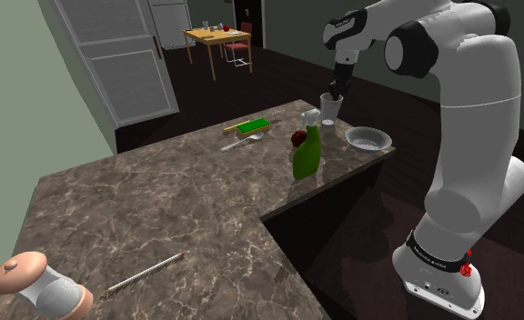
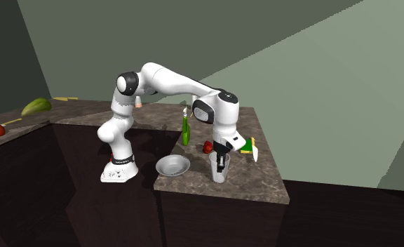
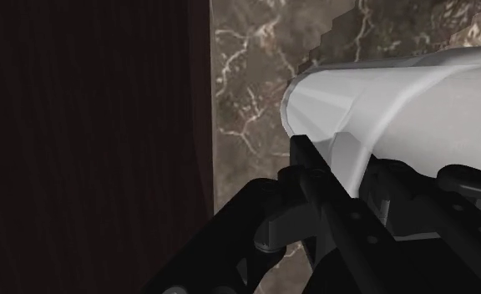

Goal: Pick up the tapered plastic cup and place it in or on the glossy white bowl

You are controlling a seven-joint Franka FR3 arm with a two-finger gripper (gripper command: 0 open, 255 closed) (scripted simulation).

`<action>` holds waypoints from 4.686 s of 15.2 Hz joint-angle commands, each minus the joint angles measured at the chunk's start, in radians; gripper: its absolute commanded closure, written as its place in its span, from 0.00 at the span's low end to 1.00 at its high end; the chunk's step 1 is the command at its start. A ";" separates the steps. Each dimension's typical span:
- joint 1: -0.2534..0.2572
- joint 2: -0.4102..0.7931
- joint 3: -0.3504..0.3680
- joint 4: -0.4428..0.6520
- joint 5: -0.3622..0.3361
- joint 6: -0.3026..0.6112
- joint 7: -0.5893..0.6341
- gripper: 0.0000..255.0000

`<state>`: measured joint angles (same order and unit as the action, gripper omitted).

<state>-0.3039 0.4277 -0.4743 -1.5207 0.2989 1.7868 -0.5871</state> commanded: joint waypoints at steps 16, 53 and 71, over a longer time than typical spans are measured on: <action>-0.010 -0.015 -0.006 0.113 -0.012 -0.125 0.021 1.00; 0.029 -0.810 0.004 -0.569 -0.363 -0.145 0.134 1.00; 0.022 -0.793 -0.019 -0.746 -0.369 0.048 0.117 1.00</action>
<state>-0.2815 -0.3660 -0.4927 -2.2666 -0.0700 1.8335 -0.4695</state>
